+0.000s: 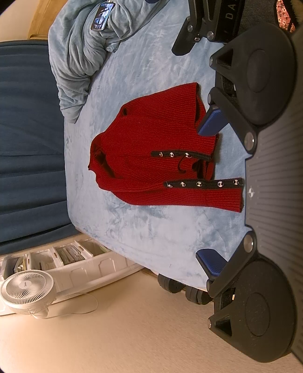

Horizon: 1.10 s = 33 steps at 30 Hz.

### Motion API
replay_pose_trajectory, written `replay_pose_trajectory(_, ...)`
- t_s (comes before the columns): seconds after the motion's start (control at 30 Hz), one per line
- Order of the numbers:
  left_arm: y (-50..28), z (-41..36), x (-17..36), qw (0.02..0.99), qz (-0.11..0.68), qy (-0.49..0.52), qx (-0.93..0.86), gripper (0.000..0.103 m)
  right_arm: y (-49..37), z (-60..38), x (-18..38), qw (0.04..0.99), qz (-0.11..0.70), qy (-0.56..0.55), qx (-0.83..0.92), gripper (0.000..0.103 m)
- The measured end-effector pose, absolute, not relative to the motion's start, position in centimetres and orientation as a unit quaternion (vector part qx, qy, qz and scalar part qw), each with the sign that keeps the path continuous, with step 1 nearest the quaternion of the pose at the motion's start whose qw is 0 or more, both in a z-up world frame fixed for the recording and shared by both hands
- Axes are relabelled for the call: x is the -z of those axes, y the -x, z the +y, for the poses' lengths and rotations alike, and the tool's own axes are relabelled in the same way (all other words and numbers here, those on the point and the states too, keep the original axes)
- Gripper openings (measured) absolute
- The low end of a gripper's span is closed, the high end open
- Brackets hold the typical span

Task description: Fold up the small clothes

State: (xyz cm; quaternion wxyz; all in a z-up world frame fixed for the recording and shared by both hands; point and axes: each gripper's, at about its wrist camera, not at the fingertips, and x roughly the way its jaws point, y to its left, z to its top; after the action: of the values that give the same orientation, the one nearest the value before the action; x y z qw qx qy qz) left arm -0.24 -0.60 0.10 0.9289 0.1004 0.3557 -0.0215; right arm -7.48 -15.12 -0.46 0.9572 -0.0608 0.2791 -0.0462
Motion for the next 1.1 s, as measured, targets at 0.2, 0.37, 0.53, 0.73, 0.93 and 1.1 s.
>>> replay_pose_trajectory(0.2, 0.2, -0.8, -0.2, 0.929, 0.356, -0.104, 0.025, 0.103, 7.6, -15.3, 0.2, 0.958, 0.277, 0.061, 0.048, 0.102)
replay_pose_trajectory(0.37, 0.2, -0.8, 0.0, 0.928, 0.357, -0.103, 0.024, 0.103, 7.5, -15.1, 0.3, 0.957, 0.28, 0.059, 0.047, 0.102)
replay_pose_trajectory(0.53, 0.1, -0.8, 0.1, 0.926, 0.362, -0.101, 0.025, 0.103, 7.3, -15.2, 0.5, 0.956, 0.283, 0.058, 0.046, 0.102)
replay_pose_trajectory(0.73, -0.2, -0.6, 0.3, 0.924, 0.369, -0.095, 0.029, 0.103, 7.1, -15.1, 0.6, 0.955, 0.286, 0.057, 0.045, 0.102)
replay_pose_trajectory(0.93, -0.9, 0.0, 0.6, 0.925, 0.37, -0.086, 0.024, 0.103, 6.5, -15.4, 0.9, 0.954, 0.291, 0.052, 0.047, 0.102)
replay_pose_trajectory(1.1, -2.3, 1.6, 1.0, 0.923, 0.378, -0.066, -0.001, 0.103, 4.9, -16.5, 1.5, 0.952, 0.298, 0.034, 0.056, 0.102)
